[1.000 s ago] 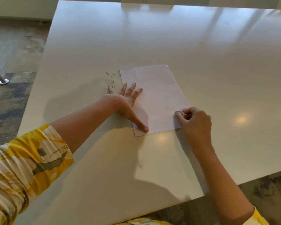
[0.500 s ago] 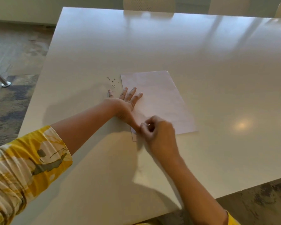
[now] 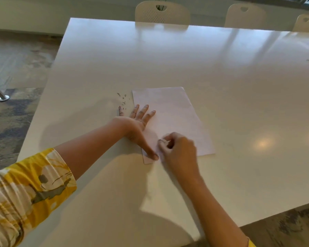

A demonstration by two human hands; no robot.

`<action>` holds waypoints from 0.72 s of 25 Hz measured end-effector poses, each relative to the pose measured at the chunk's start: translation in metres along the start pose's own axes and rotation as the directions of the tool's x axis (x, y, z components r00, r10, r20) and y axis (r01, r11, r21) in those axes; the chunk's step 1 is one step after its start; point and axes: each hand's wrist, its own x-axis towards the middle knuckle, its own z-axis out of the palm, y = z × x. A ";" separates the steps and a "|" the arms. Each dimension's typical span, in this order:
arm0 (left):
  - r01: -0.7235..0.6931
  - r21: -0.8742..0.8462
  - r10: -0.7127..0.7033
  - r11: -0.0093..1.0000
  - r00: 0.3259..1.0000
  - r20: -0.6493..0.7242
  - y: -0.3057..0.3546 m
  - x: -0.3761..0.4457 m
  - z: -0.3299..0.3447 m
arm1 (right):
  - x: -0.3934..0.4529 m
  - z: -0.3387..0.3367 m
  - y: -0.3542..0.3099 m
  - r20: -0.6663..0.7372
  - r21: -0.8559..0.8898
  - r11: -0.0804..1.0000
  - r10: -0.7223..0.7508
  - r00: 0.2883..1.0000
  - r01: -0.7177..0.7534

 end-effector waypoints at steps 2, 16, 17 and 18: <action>-0.004 -0.021 0.004 1.000 1.000 0.018 0.000 0.000 -0.002 | 0.022 -0.032 0.029 -0.133 -0.046 0.987 0.144 0.981 -0.151; 0.016 0.005 -0.016 1.000 1.000 0.011 -0.001 0.003 0.000 | 0.021 -0.009 0.007 -0.120 -0.041 0.993 0.101 0.988 -0.106; 0.017 0.013 -0.017 1.000 1.000 0.000 -0.001 0.003 0.001 | 0.008 0.010 -0.006 0.001 0.017 0.999 0.034 0.999 -0.034; 0.016 0.019 -0.016 1.000 1.000 -0.009 -0.001 0.003 0.002 | -0.001 0.019 -0.014 0.063 0.070 0.998 0.003 0.998 -0.007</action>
